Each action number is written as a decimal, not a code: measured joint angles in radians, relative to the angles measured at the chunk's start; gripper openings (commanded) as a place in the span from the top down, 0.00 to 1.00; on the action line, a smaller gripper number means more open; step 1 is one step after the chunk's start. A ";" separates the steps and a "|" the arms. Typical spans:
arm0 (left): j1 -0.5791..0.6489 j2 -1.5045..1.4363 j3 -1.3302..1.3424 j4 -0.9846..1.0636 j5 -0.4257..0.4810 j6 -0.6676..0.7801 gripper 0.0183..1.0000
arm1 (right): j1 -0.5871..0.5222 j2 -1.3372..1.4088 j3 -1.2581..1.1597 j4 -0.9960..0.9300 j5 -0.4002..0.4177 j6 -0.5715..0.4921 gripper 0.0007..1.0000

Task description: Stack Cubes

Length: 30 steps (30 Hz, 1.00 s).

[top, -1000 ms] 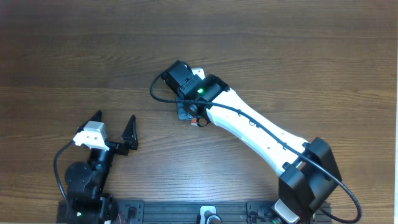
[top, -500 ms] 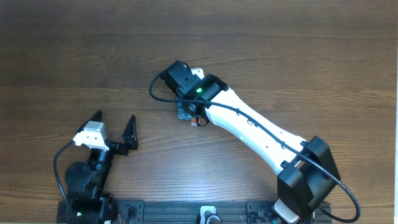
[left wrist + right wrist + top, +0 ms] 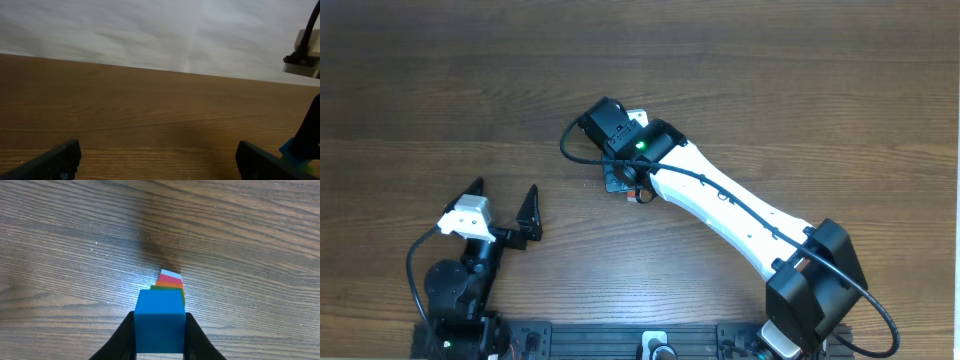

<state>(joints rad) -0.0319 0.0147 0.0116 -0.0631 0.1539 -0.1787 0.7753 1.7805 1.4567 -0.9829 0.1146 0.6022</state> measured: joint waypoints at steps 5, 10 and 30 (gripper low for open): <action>0.000 0.000 0.000 0.000 0.000 0.000 0.00 | 0.000 0.000 0.000 -0.001 0.000 0.000 0.91; 0.000 0.000 0.000 0.000 0.000 0.000 0.00 | 0.000 0.000 0.000 -0.001 0.000 0.000 0.91; 0.000 0.000 0.000 0.000 0.000 0.000 0.00 | 0.000 0.000 0.001 -0.005 0.000 0.000 0.92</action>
<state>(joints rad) -0.0319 0.0147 0.0120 -0.0631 0.1539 -0.1787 0.7753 1.7805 1.4578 -0.9874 0.1143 0.6022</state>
